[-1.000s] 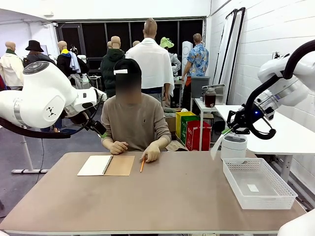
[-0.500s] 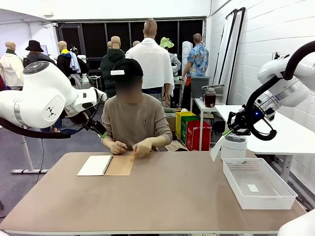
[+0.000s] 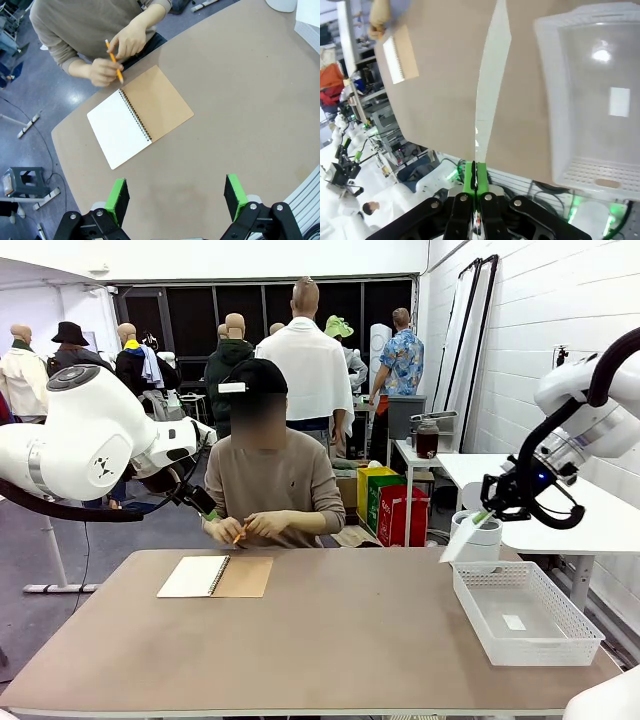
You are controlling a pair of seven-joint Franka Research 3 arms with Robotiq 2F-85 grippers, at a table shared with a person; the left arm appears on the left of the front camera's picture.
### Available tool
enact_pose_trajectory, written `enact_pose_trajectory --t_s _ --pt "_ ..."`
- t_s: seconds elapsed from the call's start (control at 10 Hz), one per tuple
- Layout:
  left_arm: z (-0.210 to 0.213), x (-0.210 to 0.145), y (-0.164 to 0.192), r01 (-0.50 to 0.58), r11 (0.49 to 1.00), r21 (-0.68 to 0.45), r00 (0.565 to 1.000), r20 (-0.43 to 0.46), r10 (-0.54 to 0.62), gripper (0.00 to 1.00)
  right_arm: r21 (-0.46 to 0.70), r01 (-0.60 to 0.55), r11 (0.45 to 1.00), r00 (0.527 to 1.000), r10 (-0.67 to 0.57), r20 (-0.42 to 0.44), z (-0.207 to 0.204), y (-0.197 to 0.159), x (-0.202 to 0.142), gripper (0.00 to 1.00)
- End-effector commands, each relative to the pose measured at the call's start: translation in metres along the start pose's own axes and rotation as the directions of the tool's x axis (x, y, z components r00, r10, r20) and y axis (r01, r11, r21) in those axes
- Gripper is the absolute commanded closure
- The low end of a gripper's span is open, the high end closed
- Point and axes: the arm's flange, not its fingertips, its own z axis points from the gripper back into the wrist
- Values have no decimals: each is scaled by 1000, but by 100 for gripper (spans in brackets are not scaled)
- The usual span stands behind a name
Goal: Sort the paper based on its condition.
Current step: If a person hands you a paper, place it in the Organizing basket , and if it's crumpled, put it in the Trash can.
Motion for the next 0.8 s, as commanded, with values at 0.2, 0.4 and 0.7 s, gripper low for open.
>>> enact_pose_trajectory --t_s 0.2,0.4,0.7 --pt "0 0 0 -1 1000 0 1000 0 1 0 -117 -17 993 1000 19 13 -3 -50 -6 100" --pt "0 0 0 -1 1000 0 1000 0 1 0 -156 34 987 999 -31 26 -4 -70 -7 100" --pt "0 0 0 -1 1000 0 1000 0 1 0 -272 92 958 995 -75 72 -6 -89 -14 100"
